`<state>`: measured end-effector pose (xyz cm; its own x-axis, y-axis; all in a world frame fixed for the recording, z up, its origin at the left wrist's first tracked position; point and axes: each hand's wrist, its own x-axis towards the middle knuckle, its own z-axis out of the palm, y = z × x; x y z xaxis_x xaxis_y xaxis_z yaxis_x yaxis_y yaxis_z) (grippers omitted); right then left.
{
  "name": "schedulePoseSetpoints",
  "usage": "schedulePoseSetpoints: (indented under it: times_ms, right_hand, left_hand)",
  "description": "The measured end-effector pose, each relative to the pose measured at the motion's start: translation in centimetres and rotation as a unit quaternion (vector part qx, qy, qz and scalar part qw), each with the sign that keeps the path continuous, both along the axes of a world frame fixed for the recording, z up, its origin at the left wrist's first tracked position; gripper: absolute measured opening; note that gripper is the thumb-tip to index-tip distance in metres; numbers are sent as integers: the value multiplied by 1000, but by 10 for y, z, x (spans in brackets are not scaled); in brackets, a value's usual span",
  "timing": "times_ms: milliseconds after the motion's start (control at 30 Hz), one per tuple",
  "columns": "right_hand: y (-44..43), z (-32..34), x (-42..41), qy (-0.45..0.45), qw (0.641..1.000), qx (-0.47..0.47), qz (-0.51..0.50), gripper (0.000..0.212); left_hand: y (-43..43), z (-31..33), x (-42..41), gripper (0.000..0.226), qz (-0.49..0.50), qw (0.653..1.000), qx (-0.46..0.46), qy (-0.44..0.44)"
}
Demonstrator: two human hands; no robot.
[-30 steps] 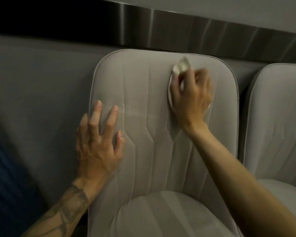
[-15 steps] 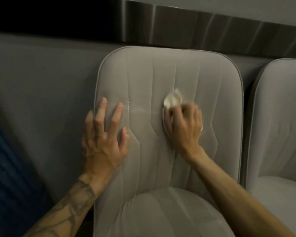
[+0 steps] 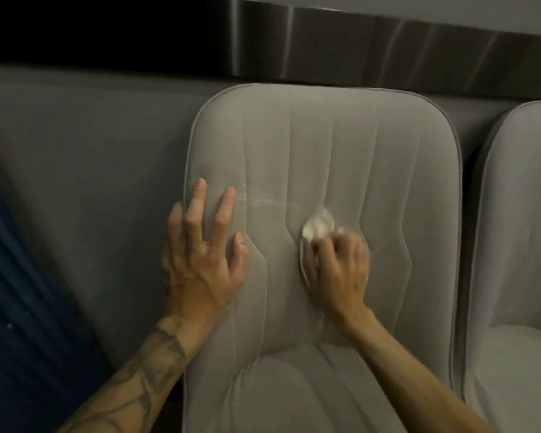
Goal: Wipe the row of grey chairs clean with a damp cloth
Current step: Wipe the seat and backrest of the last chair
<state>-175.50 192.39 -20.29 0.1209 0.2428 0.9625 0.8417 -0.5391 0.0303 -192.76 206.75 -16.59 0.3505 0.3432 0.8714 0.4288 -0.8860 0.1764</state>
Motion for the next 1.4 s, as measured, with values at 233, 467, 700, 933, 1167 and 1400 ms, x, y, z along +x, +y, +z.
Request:
schedulePoseSetpoints:
  times_ms: [233,467,700,933,1167,1400]
  right_hand:
    - [3,-32,-12,45,999,14,-19,15]
    - [-12,-38,-6,10,996,-84,32,24]
    - [-24,-97,-15,13,989,-142,26,17]
    - [-4,-4,10,-66,994,-84,39,19]
    - [27,71,0,6,998,54,-24,28]
    - [41,137,1,-43,999,15,-24,30]
  left_hand:
    - [3,-1,0,62,1,1000,8,-2]
    - [1,0,-2,60,-3,1000,9,-6]
    - [0,1,-1,60,-8,1000,7,-6]
    - [-1,1,-1,63,-7,1000,1,-6]
    - [1,-1,-1,63,-8,1000,1,-8]
    - [1,0,-1,63,-8,1000,1,-7]
